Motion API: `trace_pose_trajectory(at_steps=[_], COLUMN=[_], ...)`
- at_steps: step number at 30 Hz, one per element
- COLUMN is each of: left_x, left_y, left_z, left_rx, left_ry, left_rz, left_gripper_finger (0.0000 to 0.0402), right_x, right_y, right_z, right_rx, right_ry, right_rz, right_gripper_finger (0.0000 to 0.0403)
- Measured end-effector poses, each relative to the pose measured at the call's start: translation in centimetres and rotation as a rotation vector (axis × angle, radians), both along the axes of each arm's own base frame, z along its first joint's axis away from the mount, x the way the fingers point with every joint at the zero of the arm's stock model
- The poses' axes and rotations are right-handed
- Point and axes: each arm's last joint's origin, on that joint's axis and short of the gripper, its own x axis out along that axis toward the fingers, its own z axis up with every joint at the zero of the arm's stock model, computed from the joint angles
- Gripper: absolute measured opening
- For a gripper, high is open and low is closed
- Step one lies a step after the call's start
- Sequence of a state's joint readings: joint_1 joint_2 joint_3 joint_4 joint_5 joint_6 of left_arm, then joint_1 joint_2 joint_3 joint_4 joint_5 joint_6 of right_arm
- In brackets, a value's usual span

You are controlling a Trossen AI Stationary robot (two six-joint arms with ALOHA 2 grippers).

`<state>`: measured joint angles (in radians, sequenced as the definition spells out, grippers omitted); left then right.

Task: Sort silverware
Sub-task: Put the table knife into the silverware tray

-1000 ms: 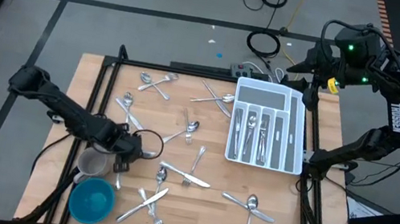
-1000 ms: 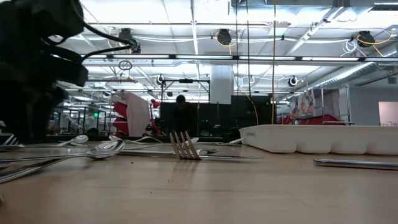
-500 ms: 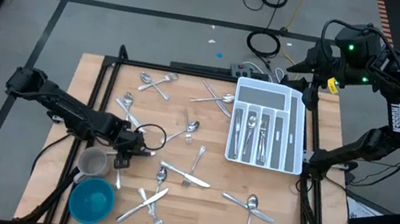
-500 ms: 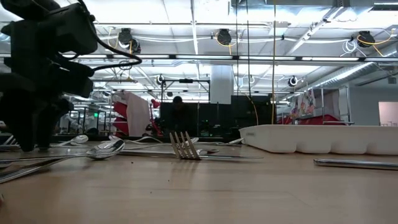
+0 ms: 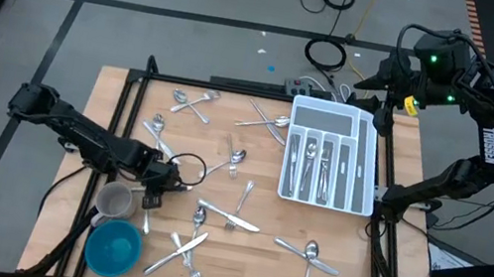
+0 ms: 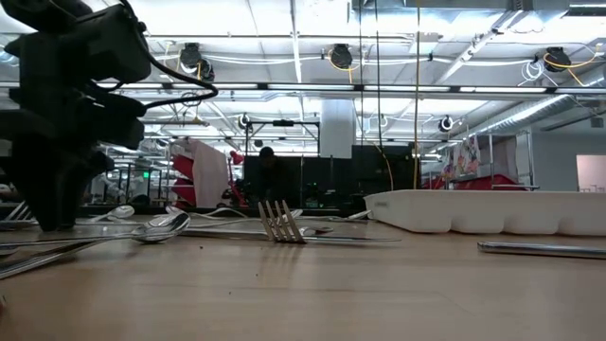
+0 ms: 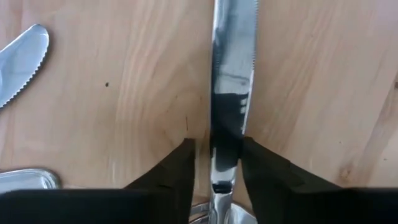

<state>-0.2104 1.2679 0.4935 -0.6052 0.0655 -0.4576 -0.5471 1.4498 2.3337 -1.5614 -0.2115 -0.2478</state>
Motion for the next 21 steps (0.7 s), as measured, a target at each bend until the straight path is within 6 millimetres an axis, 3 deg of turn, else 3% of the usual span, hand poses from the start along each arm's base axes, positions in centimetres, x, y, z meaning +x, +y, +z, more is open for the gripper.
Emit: trace_pose_trajectory(at_steps=[8,21], left_x=[0.94,1.01], left_y=[-0.59,-0.46], left_z=[-0.26,0.02], left_rx=[-0.129,-0.099], left_ry=[-0.023,-0.032], left_rz=[0.022,0.092], left_gripper_finger=[0.0012,0.0002], right_x=[0.01,0.01], right_y=[0.0,-0.01], right_z=[-0.01,0.01], right_rx=[0.0,-0.001], right_ry=[0.0,-0.001], right_rz=[0.0,-0.001], right_gripper_finger=[0.0194,0.0194])
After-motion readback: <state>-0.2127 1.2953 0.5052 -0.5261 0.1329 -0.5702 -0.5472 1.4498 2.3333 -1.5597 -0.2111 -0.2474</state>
